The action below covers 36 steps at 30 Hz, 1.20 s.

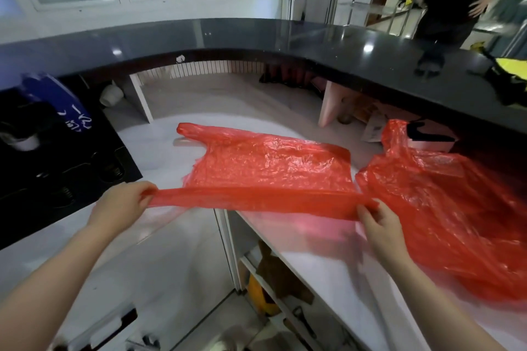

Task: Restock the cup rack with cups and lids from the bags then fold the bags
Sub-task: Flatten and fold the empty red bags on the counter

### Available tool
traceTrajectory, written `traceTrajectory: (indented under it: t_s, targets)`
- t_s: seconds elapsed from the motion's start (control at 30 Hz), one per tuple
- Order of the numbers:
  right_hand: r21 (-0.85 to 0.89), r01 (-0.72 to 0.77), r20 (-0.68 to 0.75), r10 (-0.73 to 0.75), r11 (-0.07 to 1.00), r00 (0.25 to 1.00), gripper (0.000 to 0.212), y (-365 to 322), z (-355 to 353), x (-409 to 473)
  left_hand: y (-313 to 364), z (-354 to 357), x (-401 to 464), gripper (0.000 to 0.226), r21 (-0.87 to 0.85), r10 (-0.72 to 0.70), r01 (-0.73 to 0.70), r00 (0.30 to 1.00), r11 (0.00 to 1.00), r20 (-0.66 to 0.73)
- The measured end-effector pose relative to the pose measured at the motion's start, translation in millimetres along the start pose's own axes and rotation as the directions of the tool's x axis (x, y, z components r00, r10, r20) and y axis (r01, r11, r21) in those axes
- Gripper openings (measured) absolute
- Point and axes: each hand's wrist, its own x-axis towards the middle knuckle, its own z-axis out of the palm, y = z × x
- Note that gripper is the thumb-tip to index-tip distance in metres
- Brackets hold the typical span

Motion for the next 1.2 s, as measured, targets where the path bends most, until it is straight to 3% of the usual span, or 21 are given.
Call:
traceTrajectory:
  t_s: [0.17, 0.3, 0.37, 0.43, 0.5, 0.53, 0.63, 0.7, 0.77, 0.9, 0.97, 1.07, 1.2]
  targets:
    - [0.065, -0.020, -0.026, 0.022, 0.998, 0.999, 0.010, -5, 8, 8, 1, 1, -4, 0.052, -0.021, 0.063, -0.070, 0.968, 0.997, -0.242]
    - [0.096, -0.013, -0.089, 0.021, 0.995, 0.996, 0.012, -9, 15, 10, 14, 7, -21, 0.027, -0.060, 0.070, -0.111, 0.881, 0.992, -0.469]
    - [0.115, -0.015, -0.127, 0.030, 0.993, 0.992, 0.018, -10, 16, 13, 17, 17, -31, 0.030, -0.047, 0.139, -0.172, 0.903, 0.984, -0.406]
    - [0.158, -0.037, -0.146, 0.060, 0.987, 0.987, 0.017, -11, 17, 16, 21, 29, -40, 0.033, -0.084, 0.167, -0.192, 0.956, 0.978, -0.241]
    - [0.166, -0.020, -0.166, 0.048, 0.986, 0.985, 0.014, -11, 16, 18, 24, 41, -42, 0.026, -0.160, 0.068, -0.078, 0.996, 0.984, -0.064]
    - [0.166, -0.014, -0.174, 0.043, 0.986, 0.984, 0.014, -12, 16, 19, 25, 45, -39, 0.039, -0.225, -0.005, 0.009, 1.000, 0.974, 0.016]
    - [0.194, -0.042, -0.170, 0.076, 0.980, 0.982, 0.018, -15, 15, 20, 37, 44, -21, 0.075, -0.562, -0.126, 0.201, 0.977, 0.802, 0.169]
    - [0.249, -0.091, -0.149, 0.131, 0.964, 0.980, 0.018, -14, 13, 19, 47, 40, -3, 0.066, -0.728, -0.097, 0.232, 0.970, 0.645, 0.223]
    - [0.288, -0.130, -0.129, 0.173, 0.949, 0.976, 0.018, -12, 11, 18, 55, 43, 11, 0.050, -0.780, -0.062, 0.246, 0.964, 0.576, 0.258]
    - [0.381, -0.276, -0.087, 0.331, 0.882, 0.939, 0.023, -9, 0, 18, 60, 53, 31, 0.022, -0.860, -0.193, 0.294, 0.953, 0.417, 0.233]
    - [0.464, -0.356, 0.039, 0.383, 0.811, 0.923, 0.032, -8, -5, 16, 57, 57, 36, 0.017, -0.866, -0.229, 0.258, 0.958, 0.429, 0.172]
    - [0.348, -0.443, 0.174, 0.407, 0.826, 0.897, 0.048, -7, -5, 8, 53, 63, 39, 0.014, -0.845, -0.226, 0.245, 0.962, 0.476, 0.152]
    - [0.172, -0.260, 0.108, 0.244, 0.950, 0.964, 0.039, -4, 3, -1, 49, 74, 38, 0.011, -0.843, -0.239, 0.241, 0.961, 0.481, 0.139]
